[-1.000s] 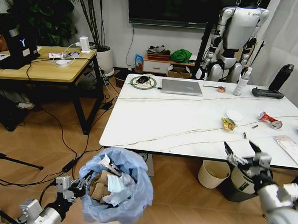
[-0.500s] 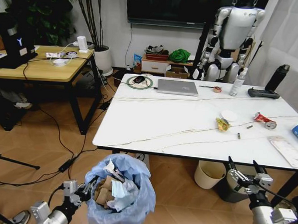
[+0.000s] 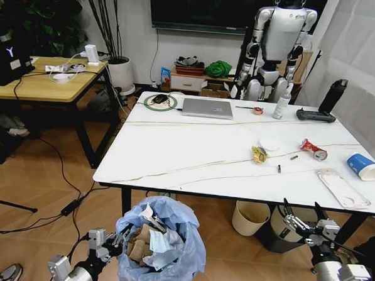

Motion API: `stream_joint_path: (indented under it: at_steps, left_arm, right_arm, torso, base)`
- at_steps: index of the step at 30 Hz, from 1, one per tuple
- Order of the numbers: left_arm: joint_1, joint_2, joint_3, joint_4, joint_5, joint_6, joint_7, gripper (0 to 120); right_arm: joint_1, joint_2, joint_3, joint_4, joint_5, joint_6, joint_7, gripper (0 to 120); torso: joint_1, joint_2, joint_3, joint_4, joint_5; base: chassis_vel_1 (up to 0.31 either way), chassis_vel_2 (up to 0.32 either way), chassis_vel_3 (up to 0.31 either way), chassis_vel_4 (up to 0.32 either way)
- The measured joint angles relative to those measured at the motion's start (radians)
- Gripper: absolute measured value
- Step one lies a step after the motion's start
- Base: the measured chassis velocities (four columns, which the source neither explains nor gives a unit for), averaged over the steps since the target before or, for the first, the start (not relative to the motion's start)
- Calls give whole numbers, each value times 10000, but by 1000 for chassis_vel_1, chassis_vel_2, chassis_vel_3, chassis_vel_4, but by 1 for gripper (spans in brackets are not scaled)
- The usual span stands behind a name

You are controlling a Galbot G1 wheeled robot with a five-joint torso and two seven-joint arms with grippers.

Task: Pick up the trash bin and place the trash from the table into it.

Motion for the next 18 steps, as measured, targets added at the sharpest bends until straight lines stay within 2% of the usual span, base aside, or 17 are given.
stream_joint_path:
  at_steps: [18]
  left_arm:
    - [67,-47,15,-67,73,0,-12,1]
  right_arm:
    - [-68,-77,76,0,231,-12,-96,100]
  torso:
    - [0,0,0,0,2]
  base:
    - [-11,-16,15,16]
